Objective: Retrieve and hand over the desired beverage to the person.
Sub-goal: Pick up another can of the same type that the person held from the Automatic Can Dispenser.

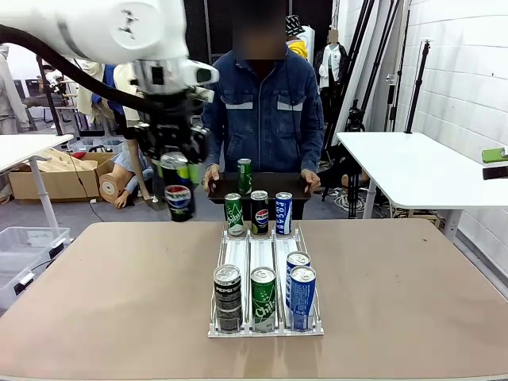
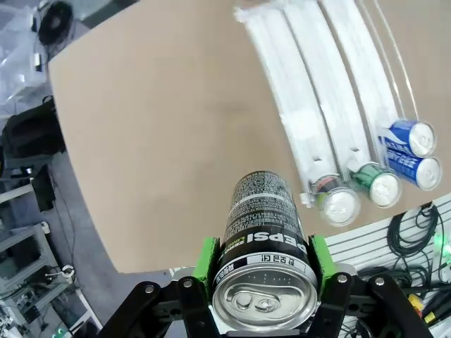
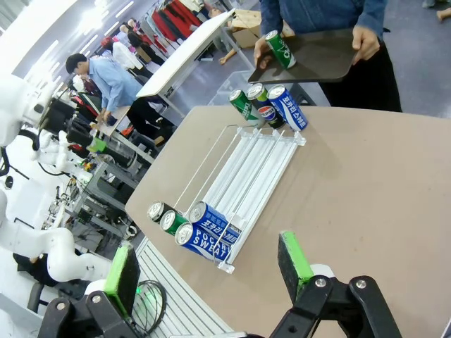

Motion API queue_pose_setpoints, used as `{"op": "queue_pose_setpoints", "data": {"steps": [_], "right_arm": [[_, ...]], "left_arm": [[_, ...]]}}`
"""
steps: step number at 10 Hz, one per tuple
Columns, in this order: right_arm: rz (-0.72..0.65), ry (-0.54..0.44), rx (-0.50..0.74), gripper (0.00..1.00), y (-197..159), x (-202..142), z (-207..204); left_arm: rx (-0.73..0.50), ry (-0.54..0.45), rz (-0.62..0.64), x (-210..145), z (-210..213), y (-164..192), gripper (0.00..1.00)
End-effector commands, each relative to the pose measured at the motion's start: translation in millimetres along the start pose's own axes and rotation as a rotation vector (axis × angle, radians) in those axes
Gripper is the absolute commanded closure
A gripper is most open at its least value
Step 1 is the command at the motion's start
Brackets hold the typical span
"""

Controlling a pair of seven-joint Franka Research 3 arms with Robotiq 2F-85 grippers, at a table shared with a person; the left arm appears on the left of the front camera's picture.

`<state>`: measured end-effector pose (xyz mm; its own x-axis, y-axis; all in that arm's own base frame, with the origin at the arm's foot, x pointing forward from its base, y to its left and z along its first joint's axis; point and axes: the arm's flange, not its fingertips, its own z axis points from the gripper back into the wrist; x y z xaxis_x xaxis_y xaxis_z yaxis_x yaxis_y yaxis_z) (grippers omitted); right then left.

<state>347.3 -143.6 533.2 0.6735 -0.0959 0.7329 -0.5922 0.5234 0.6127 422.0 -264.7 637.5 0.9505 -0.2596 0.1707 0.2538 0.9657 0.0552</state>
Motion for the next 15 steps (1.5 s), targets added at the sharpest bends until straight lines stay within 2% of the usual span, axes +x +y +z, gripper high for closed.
{"op": "queue_pose_setpoints", "data": {"steps": [1,3,6,8,9,10,15], "right_arm": [[0.007,-0.018,0.019,0.00,0,2,-1],[0.007,-0.018,0.019,0.00,0,2,-1],[0.007,-0.018,0.019,0.00,0,2,-1],[0.007,-0.018,0.019,0.00,0,2,-1],[0.007,-0.018,0.019,0.00,0,2,-1],[0.007,-0.018,0.019,0.00,0,2,-1],[0.007,-0.018,0.019,0.00,0,2,-1]], "left_arm": [[0.038,-0.006,-0.012,1,9,43,1.00],[0.068,-0.020,-0.007,-8,8,96,1.00],[0.051,-0.040,-0.031,-36,4,141,1.00],[0.047,-0.037,-0.022,-49,-5,150,1.00],[0.081,-0.022,0.003,-49,-12,149,1.00],[0.056,-0.004,-0.009,-39,-2,147,1.00],[0.056,-0.004,-0.009,-39,-2,147,1.00]]}}
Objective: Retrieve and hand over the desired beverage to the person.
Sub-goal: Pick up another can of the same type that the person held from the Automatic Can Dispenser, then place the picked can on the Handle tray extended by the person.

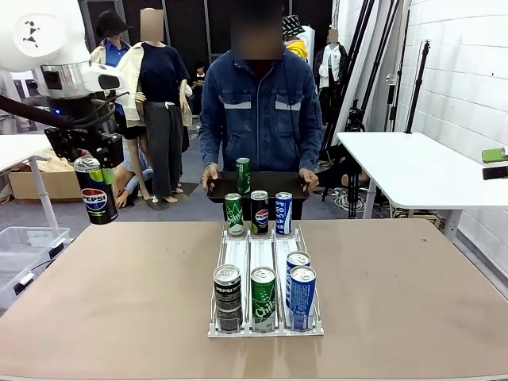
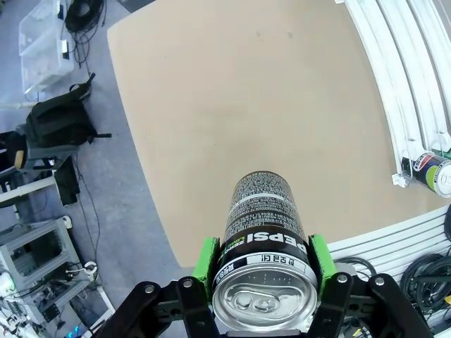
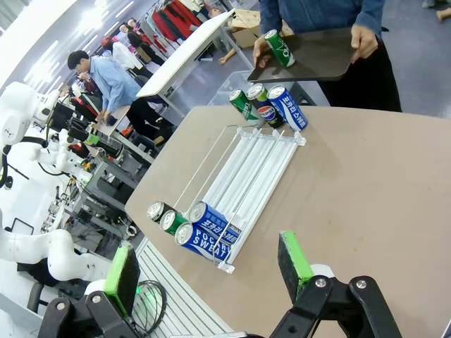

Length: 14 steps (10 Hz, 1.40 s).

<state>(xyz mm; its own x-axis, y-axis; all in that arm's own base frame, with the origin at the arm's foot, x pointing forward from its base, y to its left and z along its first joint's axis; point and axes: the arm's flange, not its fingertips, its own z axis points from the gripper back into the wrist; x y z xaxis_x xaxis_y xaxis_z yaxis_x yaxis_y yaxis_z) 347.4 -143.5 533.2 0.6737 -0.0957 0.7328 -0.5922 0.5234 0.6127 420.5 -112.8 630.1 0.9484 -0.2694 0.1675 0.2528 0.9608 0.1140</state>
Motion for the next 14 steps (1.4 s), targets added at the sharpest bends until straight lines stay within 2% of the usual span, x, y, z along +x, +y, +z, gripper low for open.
{"op": "queue_pose_setpoints", "data": {"steps": [1,14], "right_arm": [[0.007,-0.018,0.019,0.00,0.0,2.0,-1.0],[0.007,-0.018,0.019,0.00,0.0,2.0,-1.0]], "left_arm": [[-0.002,-0.006,0.001,2.7,6.8,1.6,1.00],[-0.002,-0.006,0.001,2.7,6.8,1.6,1.00]]}}
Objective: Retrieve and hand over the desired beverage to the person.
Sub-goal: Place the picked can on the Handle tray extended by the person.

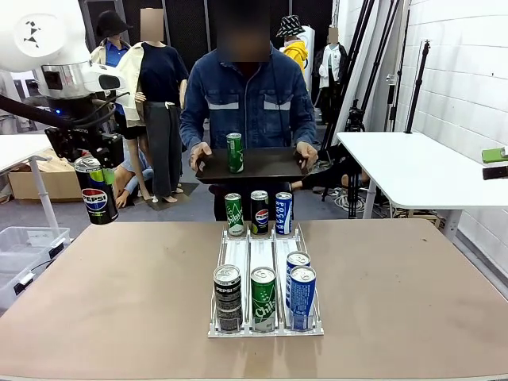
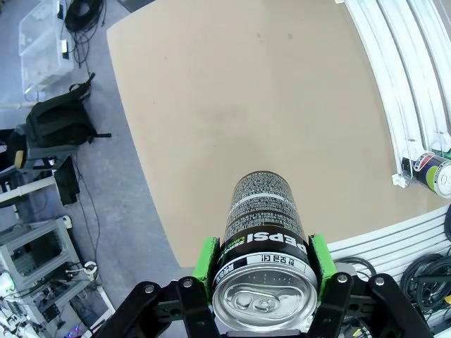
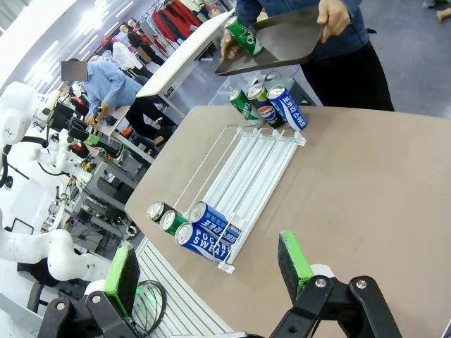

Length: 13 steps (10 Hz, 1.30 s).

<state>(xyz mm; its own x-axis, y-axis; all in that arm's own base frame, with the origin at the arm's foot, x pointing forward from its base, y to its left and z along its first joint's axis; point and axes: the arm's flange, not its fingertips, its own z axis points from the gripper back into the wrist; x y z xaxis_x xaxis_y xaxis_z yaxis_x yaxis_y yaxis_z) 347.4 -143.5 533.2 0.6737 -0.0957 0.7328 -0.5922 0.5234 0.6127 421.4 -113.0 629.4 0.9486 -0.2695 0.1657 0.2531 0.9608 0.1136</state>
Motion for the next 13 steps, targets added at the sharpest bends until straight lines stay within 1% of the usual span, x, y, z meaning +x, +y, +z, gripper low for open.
{"op": "queue_pose_setpoints", "data": {"steps": [1,3,4,5,7,8,9,11,13], "right_arm": [[0.007,-0.018,0.019,0.00,0,2,-1],[0.007,-0.018,0.019,0.00,0,2,-1],[0.007,-0.018,0.019,0.00,0,2,-1],[0.007,-0.018,0.019,0.00,0,2,-1],[0.007,-0.018,0.019,0.00,0,2,-1],[0.007,-0.018,0.019,0.00,0,2,-1],[0.007,-0.018,0.019,0.00,0,2,-1],[0.007,-0.018,0.019,0.00,0,2,-1],[0.007,-0.018,0.019,0.00,0,2,-1]], "left_arm": [[-0.002,-0.008,0.002,2,8,2,1.00],[-0.002,-0.008,0.002,2,8,2,1.00],[0.000,0.000,0.000,0,0,0,1.00],[0.021,0.007,-0.044,11,10,-16,1.00],[0.062,-0.017,-0.108,28,39,-49,1.00],[0.064,-0.037,-0.163,38,51,-62,1.00],[0.073,-0.047,-0.186,50,61,-74,1.00],[0.049,-0.052,-0.200,79,79,-106,1.00],[0.022,-0.044,-0.237,101,87,-138,1.00]]}}
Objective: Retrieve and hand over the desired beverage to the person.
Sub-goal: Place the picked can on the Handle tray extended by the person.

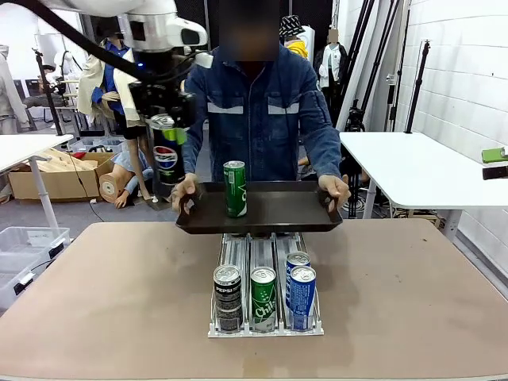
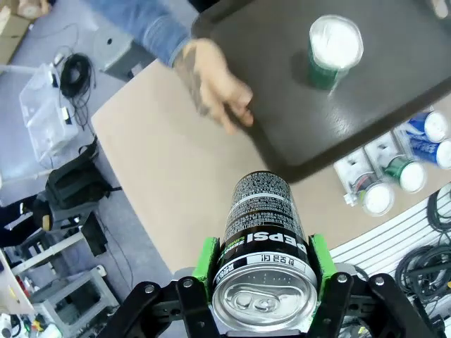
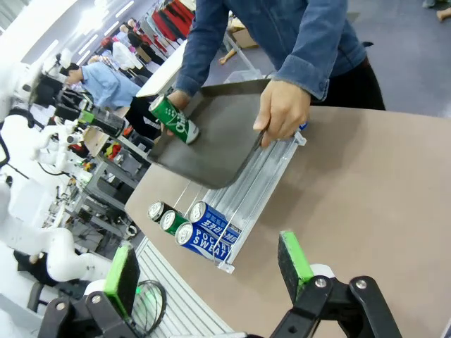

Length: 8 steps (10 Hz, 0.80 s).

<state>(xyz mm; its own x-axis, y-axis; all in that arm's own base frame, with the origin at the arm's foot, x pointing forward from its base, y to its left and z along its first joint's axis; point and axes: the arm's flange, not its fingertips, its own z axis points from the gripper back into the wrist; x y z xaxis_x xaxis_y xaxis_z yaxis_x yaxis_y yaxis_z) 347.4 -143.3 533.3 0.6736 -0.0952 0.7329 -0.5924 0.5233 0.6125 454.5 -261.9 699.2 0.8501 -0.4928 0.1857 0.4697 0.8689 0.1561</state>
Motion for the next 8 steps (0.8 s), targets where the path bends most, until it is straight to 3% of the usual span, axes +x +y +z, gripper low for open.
{"op": "queue_pose_setpoints", "data": {"steps": [1,8], "right_arm": [[0.007,-0.018,0.019,0.00,0,2,-1],[0.007,-0.018,0.019,0.00,0,2,-1]], "left_arm": [[-0.013,0.011,-0.032,33,16,-21,1.00],[-0.088,-0.070,-0.164,76,42,-110,1.00]]}}
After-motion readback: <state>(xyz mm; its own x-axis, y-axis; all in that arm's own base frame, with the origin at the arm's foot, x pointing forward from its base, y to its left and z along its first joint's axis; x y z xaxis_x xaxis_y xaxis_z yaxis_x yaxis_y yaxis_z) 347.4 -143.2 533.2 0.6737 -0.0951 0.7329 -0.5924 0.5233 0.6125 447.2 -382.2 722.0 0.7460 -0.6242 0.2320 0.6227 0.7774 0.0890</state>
